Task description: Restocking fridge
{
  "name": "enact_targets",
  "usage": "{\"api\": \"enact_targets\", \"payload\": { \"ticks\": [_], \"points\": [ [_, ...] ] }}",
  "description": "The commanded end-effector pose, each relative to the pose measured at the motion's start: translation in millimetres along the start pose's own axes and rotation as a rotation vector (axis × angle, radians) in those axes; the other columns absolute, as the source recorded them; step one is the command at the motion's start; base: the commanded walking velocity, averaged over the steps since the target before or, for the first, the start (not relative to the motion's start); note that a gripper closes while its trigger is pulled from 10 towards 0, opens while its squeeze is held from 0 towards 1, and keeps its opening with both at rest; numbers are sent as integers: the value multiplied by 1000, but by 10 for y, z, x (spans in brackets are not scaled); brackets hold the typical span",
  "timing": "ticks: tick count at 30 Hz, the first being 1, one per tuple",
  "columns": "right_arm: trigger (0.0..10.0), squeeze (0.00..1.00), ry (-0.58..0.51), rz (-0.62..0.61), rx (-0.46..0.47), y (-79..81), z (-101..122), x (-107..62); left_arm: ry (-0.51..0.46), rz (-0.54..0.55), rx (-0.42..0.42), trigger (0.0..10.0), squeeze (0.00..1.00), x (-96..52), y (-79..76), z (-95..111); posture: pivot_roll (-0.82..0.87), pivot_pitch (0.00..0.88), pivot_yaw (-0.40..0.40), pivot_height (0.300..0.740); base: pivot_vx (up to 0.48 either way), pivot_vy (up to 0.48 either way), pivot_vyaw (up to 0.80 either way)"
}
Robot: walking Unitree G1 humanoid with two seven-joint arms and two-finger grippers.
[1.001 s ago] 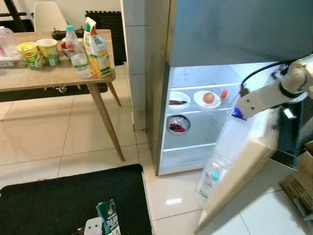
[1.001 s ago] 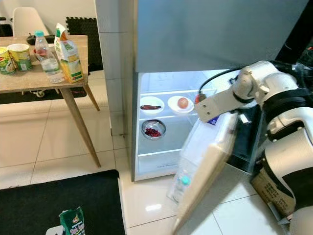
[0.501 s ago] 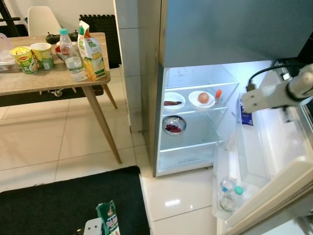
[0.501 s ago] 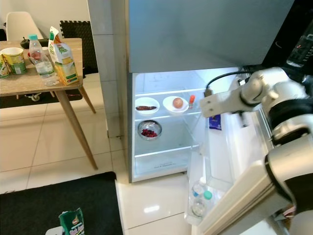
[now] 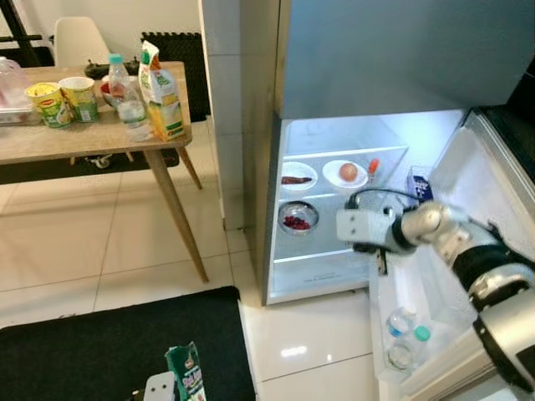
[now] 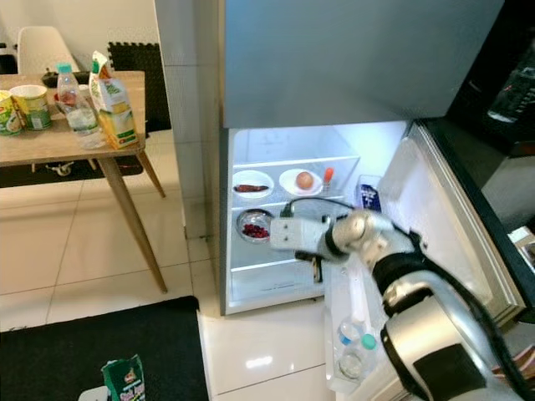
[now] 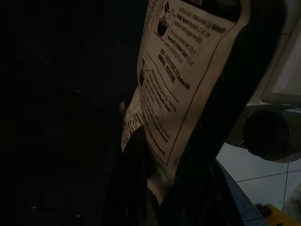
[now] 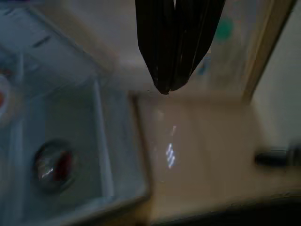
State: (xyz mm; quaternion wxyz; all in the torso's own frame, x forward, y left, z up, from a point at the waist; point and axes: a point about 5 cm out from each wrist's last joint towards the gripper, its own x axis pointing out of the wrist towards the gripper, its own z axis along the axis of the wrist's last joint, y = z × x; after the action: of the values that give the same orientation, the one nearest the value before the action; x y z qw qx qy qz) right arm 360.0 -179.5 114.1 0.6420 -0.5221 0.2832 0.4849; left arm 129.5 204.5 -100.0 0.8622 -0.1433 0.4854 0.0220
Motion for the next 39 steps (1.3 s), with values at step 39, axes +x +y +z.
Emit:
{"api": "enact_targets", "payload": {
  "ticks": [39],
  "points": [
    [10000, 0, 636, -447, 421, 574, -1508, -453, 45, -14, -26, 10000, 0, -7, -54, -146, -106, 0, -68, 740, 0, 0, 0]
  ]
}}
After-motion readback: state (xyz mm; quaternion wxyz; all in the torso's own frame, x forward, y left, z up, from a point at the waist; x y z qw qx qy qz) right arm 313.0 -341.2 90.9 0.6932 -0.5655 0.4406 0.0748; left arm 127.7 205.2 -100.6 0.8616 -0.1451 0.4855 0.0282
